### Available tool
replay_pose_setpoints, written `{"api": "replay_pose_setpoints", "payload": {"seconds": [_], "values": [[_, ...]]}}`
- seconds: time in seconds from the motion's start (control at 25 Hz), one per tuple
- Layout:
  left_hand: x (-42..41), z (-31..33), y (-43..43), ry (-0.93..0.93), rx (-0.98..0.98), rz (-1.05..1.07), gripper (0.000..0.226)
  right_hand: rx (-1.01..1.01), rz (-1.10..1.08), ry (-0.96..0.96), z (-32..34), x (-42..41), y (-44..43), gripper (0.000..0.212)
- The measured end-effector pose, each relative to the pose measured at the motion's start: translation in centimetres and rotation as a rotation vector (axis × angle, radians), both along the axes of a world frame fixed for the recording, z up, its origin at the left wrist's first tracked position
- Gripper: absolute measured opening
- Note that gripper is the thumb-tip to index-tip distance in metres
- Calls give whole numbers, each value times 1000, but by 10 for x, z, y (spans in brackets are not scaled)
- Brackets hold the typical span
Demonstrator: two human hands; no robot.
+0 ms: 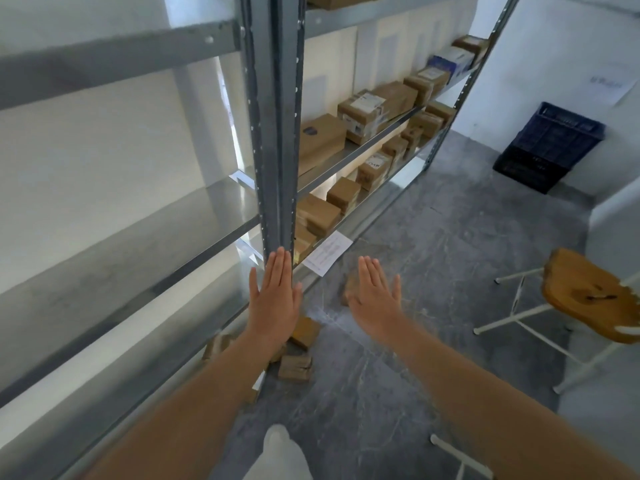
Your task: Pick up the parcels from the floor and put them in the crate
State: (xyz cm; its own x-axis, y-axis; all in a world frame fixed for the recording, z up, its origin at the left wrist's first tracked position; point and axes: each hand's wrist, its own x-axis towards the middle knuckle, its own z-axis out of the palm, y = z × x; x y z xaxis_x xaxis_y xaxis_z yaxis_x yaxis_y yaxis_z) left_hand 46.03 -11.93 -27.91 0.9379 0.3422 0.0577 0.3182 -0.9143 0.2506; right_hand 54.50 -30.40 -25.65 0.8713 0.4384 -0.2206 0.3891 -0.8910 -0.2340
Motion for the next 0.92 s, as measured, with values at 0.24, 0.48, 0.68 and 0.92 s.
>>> {"api": "replay_pose_setpoints", "payload": {"seconds": [0.24, 0.48, 0.68, 0.92], "values": [[41, -46, 23, 55, -97, 11, 61, -68, -57, 91, -39, 38, 26, 71], [17, -124, 15, 193, -224, 180, 58, -200, 17, 252, -91, 29, 31, 70], [-8, -195, -16, 337, -336, 324, 59, -221, 84, 365, -151, 42, 30, 68], [17, -281, -31, 307, -446, 496, 57, -228, 198, 450, -258, 67, 44, 67]]}}
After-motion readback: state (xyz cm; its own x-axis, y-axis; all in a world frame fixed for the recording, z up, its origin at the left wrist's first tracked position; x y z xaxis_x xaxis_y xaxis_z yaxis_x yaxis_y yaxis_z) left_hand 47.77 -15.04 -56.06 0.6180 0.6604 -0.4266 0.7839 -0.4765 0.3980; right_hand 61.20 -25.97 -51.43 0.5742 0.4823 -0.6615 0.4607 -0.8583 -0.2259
